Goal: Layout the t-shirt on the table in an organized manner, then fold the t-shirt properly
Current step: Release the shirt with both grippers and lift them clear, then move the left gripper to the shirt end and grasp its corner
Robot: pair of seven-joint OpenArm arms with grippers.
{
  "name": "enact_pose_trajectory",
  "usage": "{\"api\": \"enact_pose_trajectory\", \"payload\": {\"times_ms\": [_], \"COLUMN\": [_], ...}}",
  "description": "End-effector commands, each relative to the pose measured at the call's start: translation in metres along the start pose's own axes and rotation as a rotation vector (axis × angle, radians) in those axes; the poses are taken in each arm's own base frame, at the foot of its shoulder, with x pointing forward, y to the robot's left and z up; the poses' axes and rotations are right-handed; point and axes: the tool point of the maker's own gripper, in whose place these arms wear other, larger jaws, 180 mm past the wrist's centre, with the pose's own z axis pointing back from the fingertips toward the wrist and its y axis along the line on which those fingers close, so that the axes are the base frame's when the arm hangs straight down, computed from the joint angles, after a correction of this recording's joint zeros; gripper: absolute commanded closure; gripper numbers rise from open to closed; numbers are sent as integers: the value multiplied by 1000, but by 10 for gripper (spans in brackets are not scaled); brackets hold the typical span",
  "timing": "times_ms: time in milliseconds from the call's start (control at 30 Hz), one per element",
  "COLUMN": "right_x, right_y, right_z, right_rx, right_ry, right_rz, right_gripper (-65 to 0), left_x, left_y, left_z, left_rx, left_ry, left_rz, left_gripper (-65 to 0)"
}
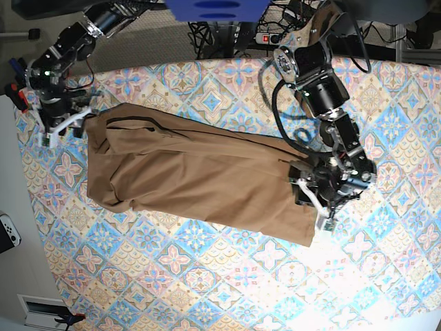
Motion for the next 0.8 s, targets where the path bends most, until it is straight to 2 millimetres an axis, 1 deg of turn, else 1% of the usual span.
{"api": "enact_pose_trajectory", "payload": {"times_ms": [0, 67, 100, 133, 167, 200, 300, 333, 367, 433, 533, 633, 667, 733, 767], "right_x": [13, 13, 12, 12, 12, 12, 12, 14, 16, 10, 10, -6, -15, -23, -30], "right_y": [-7, -9, -10, -9, -8, -6, -12, -12, -8, 2, 7, 14, 18, 23, 20], "right_z": [5, 6, 6, 6, 6, 6, 12, 13, 14, 16, 19, 15, 11, 6, 5], "right_rx": [-18, -24, -25, -24, -16, -8, -2, 11, 33, 76, 111, 159, 180, 214, 217], "right_ry": [-51, -51, -50, -49, -50, -47, -81, -102, -125, -137, -162, -125, -99, -86, -80], "right_rz": [4, -1, -2, -1, 9, 17, -29, -49, -72, -110, -141, -190, -214, -261, -295], "right_gripper": [-262, -262, -262, -262, -262, -262, -262, -262, -262, -262, -262, -262, -262, -262, -262], "left_x": [20, 23, 26, 28, 25, 18, 16, 15, 15, 16, 8, -1, -6, -10, -11], "left_y": [10, 27, 32, 35, 37, 39, 46, 47, 48, 45, 36, 29, 28, 27, 27], "left_z": [11, 22, 26, 29, 31, 36, 57, 63, 69, 79, 83, 86, 87, 90, 91], "left_rx": [23, 48, 56, 63, 68, 81, 141, 158, 174, 194, 194, 192, 193, 197, 201], "left_ry": [-76, -115, -125, -135, -133, -118, -115, -117, -120, -129, -114, -97, -89, -84, -84], "left_rz": [22, 69, 66, 62, 61, 56, 19, 9, -2, -38, -87, -117, -120, -125, -127], "left_gripper": [-312, -312, -312, -312, -312, -312, -312, -312, -312, -312, -312, -312, -312, -312, -312]}}
